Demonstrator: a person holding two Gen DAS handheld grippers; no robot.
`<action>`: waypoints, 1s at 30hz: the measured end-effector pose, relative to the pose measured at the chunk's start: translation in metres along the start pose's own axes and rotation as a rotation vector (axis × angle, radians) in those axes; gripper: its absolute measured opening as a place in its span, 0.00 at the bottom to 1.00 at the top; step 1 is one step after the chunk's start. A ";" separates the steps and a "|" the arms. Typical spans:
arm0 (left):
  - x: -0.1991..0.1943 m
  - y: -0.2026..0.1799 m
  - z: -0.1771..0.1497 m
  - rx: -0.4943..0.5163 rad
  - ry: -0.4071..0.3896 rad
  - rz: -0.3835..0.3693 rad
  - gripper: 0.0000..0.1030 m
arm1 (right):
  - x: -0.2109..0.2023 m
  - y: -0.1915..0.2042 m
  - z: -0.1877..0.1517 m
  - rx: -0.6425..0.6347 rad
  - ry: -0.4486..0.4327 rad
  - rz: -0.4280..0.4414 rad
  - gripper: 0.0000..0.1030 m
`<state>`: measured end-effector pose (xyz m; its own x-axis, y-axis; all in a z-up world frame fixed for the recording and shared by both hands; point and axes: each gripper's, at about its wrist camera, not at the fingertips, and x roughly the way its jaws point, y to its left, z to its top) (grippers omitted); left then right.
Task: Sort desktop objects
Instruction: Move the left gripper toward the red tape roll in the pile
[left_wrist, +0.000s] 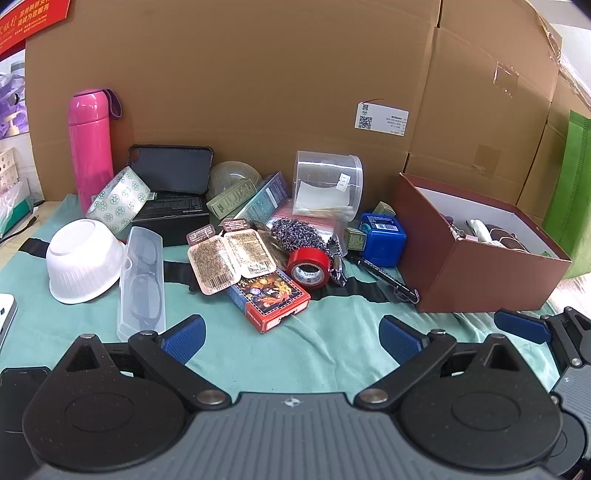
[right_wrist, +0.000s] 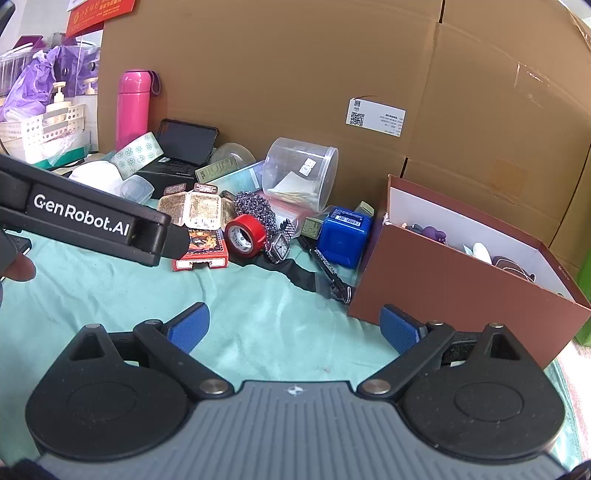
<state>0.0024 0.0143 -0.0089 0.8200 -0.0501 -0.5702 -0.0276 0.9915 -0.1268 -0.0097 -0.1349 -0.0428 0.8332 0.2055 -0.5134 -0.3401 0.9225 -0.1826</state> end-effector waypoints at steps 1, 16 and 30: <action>0.000 0.000 0.000 -0.001 0.000 0.000 1.00 | 0.000 0.000 0.000 -0.002 0.000 0.001 0.94; 0.013 0.004 0.001 -0.009 0.030 0.009 1.00 | 0.013 -0.003 -0.003 0.009 0.027 0.012 0.93; 0.035 0.013 0.002 -0.031 0.070 0.021 1.00 | 0.038 -0.002 -0.003 0.012 0.073 0.039 0.94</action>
<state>0.0314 0.0257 -0.0287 0.7770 -0.0387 -0.6283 -0.0626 0.9884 -0.1383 0.0217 -0.1304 -0.0650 0.7853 0.2178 -0.5796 -0.3663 0.9181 -0.1513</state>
